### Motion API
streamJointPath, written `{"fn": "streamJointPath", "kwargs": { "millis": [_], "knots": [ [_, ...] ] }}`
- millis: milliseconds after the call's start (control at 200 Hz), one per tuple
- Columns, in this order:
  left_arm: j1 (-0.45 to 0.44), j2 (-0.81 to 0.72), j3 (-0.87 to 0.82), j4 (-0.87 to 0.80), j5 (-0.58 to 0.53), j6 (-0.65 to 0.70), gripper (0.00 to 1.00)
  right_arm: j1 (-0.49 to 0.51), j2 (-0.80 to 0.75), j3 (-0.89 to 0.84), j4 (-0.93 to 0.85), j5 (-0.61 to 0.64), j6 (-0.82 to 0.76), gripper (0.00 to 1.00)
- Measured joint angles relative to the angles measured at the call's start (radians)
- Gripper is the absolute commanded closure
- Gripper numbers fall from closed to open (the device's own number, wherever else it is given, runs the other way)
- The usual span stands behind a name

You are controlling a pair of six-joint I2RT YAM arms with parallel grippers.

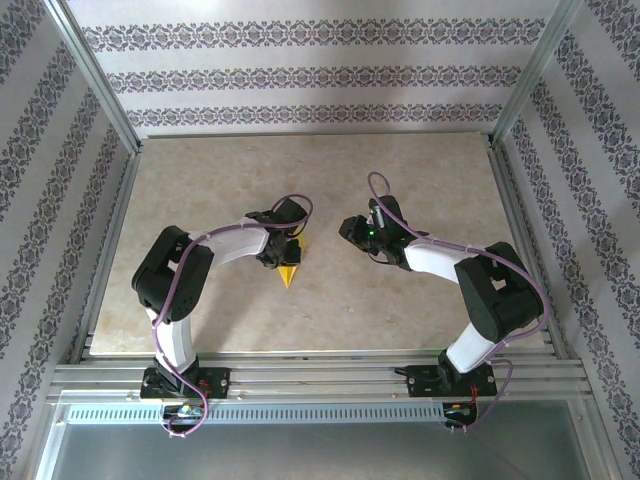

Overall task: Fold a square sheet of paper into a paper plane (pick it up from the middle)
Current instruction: Move the paper plane to the top-center of the table.

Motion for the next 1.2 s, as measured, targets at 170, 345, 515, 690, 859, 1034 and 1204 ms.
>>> {"fn": "streamJointPath", "kwargs": {
  "millis": [170,345,515,690,859,1034,1204],
  "knots": [
    [0.0,0.012,0.018,-0.01,-0.003,-0.001,0.89,0.0,0.0,0.0,0.0,0.0,0.0,0.7],
    [0.0,0.013,0.051,-0.039,-0.015,0.005,0.93,-0.006,-0.008,0.0,-0.008,0.004,-0.007,0.65],
    [0.0,0.013,0.176,-0.063,-0.056,0.031,0.93,-0.027,-0.058,-0.003,-0.048,0.049,-0.061,0.4],
    [0.003,0.089,0.363,-0.068,-0.086,0.056,0.92,-0.069,-0.189,-0.008,-0.138,0.142,-0.187,0.21],
    [0.016,0.256,0.534,-0.087,-0.09,0.072,0.9,-0.105,-0.308,-0.011,-0.209,0.232,-0.305,0.14],
    [0.028,0.407,0.675,-0.132,-0.09,0.078,0.87,-0.132,-0.382,-0.037,-0.253,0.274,-0.362,0.14],
    [0.032,0.475,0.753,-0.175,-0.09,0.078,0.83,-0.137,-0.394,-0.059,-0.278,0.283,-0.375,0.14]
  ]
}}
